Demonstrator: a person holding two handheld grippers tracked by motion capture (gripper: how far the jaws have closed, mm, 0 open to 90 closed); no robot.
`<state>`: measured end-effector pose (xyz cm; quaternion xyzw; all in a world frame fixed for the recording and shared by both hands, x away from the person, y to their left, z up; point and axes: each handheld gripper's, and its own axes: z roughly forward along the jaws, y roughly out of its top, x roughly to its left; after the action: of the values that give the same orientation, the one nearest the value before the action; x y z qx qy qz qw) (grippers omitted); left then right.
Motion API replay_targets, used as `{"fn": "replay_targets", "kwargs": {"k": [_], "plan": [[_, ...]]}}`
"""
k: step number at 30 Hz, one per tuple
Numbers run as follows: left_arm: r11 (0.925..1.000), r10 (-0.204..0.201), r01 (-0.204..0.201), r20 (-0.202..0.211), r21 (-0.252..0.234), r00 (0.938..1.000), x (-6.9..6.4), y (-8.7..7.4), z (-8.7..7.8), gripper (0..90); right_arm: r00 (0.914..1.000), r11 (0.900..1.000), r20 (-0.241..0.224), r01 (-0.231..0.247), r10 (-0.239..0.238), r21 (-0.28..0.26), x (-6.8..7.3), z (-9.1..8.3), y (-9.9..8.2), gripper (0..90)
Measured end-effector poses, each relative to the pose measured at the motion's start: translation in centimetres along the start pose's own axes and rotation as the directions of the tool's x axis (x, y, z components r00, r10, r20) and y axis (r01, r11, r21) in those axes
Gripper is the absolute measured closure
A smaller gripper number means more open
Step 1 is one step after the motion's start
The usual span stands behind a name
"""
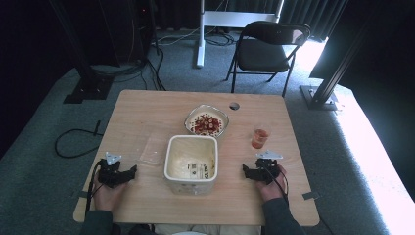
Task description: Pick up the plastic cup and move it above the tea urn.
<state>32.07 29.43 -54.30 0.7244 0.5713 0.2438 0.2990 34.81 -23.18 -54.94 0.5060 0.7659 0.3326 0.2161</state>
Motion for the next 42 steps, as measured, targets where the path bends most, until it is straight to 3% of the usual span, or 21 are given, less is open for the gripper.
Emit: {"fn": "replay_targets", "kwargs": {"k": [12,16,20,29,37,42], "plan": [[0.9992,0.028,-0.029,0.029,0.028,0.9992,-0.1,0.2,-0.4,31.1,1.0,1.0,-0.002,0.002,-0.002,0.0,-1.0,-0.3,-0.2,16.5],[0.9986,0.033,-0.034,0.027,0.041,0.9991,-0.2,0.2,-0.8,37.3,1.0,1.0,-0.007,0.006,-0.006,0.0,-1.1,-0.3,-0.3,16.5],[0.9987,0.032,-0.033,0.018,0.039,0.9993,-0.1,0.4,-1.4,37.4,1.0,1.0,-0.008,0.006,-0.006,0.0,-1.1,-0.3,-0.3,16.4],[0.9995,-0.008,0.009,0.039,-0.03,0.9992,0.7,0.8,-3.6,38.0,1.0,1.0,-0.007,0.006,-0.006,0.0,-1.1,-0.3,-0.3,16.4],[0.9959,0.006,0.0,0.065,-0.09,0.9979,0.6,2.1,-5.6,40.9,1.0,1.0,-0.007,0.006,-0.006,0.0,-1.1,-0.3,-0.3,16.4],[0.9934,0.022,-0.012,0.091,-0.114,0.9956,0.4,3.9,-5.7,41.3,1.0,1.0,-0.007,0.006,-0.006,0.0,-1.1,-0.3,-0.3,16.4]]}}
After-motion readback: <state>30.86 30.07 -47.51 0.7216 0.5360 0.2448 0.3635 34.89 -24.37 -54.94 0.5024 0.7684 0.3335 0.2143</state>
